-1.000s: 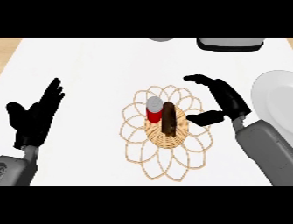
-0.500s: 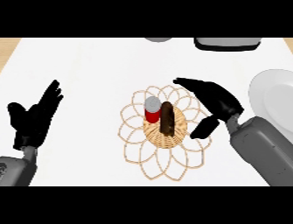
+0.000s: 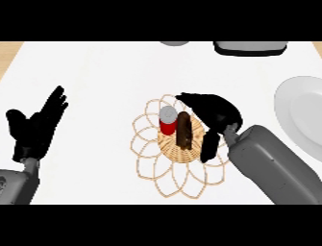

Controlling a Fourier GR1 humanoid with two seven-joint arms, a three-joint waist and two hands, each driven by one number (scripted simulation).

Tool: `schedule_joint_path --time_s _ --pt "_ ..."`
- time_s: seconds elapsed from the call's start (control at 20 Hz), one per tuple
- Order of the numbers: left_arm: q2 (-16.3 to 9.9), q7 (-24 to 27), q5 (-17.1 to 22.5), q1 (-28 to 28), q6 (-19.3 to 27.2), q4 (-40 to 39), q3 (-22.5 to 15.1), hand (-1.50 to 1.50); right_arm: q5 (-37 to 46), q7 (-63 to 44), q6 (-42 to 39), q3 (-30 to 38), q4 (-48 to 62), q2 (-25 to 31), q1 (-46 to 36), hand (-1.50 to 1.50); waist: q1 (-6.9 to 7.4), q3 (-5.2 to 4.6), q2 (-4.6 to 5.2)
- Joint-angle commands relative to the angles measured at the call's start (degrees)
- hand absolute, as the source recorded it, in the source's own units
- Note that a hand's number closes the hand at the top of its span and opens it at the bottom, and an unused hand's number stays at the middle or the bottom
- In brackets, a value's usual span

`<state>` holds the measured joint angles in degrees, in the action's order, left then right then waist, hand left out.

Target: Pick the sweet potato from the placemat and place it in the plate

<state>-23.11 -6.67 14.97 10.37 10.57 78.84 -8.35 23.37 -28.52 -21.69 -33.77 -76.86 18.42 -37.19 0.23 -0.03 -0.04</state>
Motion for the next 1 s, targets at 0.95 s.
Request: schedule_joint_path --time_s 0.95 --pt "2.98 -1.72 -4.31 -2.03 -3.90 2.56 5.27 0.00 17.30 -6.99 -14.81 0.67 15.49 -13.79 -3.38 -1.50 0.12 0.03 0.02"
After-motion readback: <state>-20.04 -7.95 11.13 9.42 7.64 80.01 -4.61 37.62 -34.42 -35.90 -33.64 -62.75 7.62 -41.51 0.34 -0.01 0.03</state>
